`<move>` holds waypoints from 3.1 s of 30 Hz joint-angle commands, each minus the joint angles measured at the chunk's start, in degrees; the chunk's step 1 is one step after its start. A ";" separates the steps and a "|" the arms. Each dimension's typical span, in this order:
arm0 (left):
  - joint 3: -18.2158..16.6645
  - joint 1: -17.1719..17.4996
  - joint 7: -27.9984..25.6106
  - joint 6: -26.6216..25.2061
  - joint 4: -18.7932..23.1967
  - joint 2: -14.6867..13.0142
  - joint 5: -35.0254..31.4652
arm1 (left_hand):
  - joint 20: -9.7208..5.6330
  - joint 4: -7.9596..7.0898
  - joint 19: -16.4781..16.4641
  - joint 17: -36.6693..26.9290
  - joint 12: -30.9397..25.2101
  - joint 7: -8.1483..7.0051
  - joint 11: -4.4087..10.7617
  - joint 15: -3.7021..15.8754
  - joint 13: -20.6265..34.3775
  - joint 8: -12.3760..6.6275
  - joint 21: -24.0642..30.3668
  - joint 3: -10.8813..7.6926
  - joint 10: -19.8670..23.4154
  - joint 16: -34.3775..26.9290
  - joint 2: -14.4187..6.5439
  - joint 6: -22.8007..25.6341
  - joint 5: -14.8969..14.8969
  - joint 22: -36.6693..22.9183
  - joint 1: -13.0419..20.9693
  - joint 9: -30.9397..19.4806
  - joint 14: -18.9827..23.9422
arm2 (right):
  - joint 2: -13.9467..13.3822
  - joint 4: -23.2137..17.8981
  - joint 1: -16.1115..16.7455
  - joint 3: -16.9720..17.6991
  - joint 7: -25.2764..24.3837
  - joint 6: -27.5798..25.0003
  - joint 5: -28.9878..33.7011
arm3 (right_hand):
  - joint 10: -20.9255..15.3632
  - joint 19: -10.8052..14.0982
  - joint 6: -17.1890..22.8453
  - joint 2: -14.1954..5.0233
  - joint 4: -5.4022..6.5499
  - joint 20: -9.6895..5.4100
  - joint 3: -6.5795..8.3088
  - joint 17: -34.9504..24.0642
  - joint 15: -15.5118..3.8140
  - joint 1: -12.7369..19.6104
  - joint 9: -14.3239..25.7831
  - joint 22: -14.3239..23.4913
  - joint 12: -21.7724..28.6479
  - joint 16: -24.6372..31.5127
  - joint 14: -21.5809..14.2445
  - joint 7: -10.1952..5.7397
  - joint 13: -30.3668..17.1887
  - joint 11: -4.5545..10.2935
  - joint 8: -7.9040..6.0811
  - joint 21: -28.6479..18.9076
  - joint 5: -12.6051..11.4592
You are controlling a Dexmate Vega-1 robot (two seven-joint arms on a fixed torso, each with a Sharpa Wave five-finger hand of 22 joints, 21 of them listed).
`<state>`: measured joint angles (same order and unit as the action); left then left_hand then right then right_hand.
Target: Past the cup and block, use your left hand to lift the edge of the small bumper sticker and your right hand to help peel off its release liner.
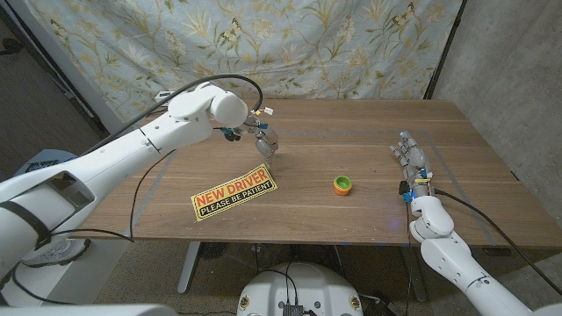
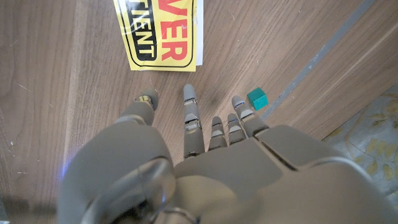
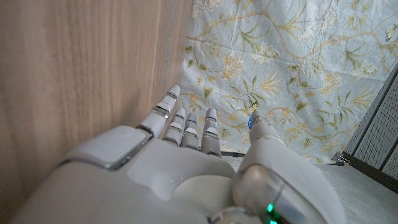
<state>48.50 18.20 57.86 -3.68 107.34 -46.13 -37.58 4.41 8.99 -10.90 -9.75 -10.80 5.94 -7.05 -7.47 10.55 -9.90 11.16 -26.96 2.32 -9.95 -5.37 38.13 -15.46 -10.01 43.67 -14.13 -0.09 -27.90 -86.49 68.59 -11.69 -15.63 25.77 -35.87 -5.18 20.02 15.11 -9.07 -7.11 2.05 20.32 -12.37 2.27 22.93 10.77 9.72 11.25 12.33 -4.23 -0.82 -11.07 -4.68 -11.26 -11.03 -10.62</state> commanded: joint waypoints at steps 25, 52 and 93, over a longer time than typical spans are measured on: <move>-0.43 3.47 -3.27 -0.68 -1.59 0.17 -2.30 | 0.72 -0.75 6.69 -0.20 0.63 4.15 -2.40 -2.19 0.05 0.00 -0.81 1.89 -8.68 0.43 -1.07 -10.49 0.32 -0.26 -2.56 2.35 -7.33 | 0.26 0.87 0.64 0.56 0.25 0.30 -0.91 | 0.48 0.31 0.17 -0.12 -0.16 0.64 0.17 -0.39 0.16 0.52 0.35 0.24 0.24 0.63 -0.40 -0.18 -0.32 -0.14 0.14 -0.33 -0.30; -0.48 3.73 0.23 -2.59 0.33 -1.04 -1.21 | 0.99 -0.44 6.91 -0.16 -0.62 2.78 -2.86 -2.47 -0.03 -2.17 -0.12 1.72 -7.29 -0.24 -1.82 -4.86 0.13 -0.19 -2.45 2.75 -7.47 | 0.81 1.32 1.07 0.40 -0.52 0.15 -0.99 | 0.56 0.38 0.19 -0.12 -0.16 0.78 0.22 -0.42 0.19 0.49 0.36 0.24 0.23 0.64 -0.34 -0.20 -0.33 -0.11 0.11 -0.33 -0.29; -2.04 7.12 -4.91 -1.11 2.91 -1.98 -2.79 | -0.01 0.91 -0.27 -0.06 -2.54 2.15 -1.25 -0.65 -0.05 -5.55 1.67 0.66 1.33 -1.27 -1.75 7.94 -0.58 -0.06 0.48 1.27 0.40 | 2.89 2.38 1.03 -0.55 -2.31 0.35 -0.75 | 0.59 0.93 0.04 -0.28 0.05 1.58 0.29 -0.60 1.05 0.25 0.36 0.28 0.28 1.02 -0.97 -0.36 -0.34 -0.23 0.14 -0.50 -0.27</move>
<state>46.90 24.41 54.47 -5.17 109.80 -48.25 -39.46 4.40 9.49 -10.56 -9.71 -12.98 8.19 -8.16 -8.09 10.42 -14.86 12.55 -26.08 3.13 -11.09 -7.40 45.44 -15.69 -9.99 43.44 -12.67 -0.09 -25.60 -85.03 70.08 -11.88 -18.02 25.96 -36.57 -4.63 20.84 15.13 -9.07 -7.11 3.29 20.31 -12.64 2.87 22.93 11.07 9.72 11.25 12.82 -4.85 -0.80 -11.40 -4.76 -11.26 -11.27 -10.62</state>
